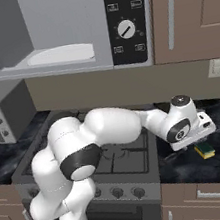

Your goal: Place the sponge inside the microwave to prepare for sanitizing.

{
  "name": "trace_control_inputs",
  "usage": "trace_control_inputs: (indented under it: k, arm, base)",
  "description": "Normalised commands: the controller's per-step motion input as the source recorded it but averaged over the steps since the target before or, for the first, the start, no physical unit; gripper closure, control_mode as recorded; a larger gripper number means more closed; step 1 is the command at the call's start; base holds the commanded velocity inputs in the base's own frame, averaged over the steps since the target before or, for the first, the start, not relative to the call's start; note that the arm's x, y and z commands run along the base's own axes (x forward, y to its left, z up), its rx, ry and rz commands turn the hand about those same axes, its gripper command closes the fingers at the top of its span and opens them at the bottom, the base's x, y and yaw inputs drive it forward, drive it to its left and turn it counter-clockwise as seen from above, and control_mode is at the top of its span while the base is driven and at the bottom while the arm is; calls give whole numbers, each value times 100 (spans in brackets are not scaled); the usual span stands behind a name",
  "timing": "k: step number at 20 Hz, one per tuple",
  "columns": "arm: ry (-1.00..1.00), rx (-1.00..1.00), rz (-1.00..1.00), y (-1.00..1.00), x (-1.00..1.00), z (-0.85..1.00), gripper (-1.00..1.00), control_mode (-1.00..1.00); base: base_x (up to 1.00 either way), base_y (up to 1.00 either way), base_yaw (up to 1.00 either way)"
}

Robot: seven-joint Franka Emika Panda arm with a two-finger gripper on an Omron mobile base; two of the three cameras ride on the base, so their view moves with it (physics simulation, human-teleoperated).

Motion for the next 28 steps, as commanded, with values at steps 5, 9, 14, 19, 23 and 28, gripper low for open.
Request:
trace_control_inputs:
  k: [5,9,14,19,23,28]
  arm:
    - [1,1,0,-23,10,-12,-100,-100]
    - [6,1,0,-34,13,-1,-100,-100]
    - [16,5,0,-31,21,8,-100,-100]
    - [19,15,0,-20,22,0,-100,-100]
    - [11,23,0,-1,4,0,-100,-100]
    - [0,14,1,-5,4,-1,-100,-100]
  base:
    - [0,0,0]
    - [0,0,0]
    - [0,0,0]
    - [0,0,0]
    - [0,0,0]
    - [0,0,0]
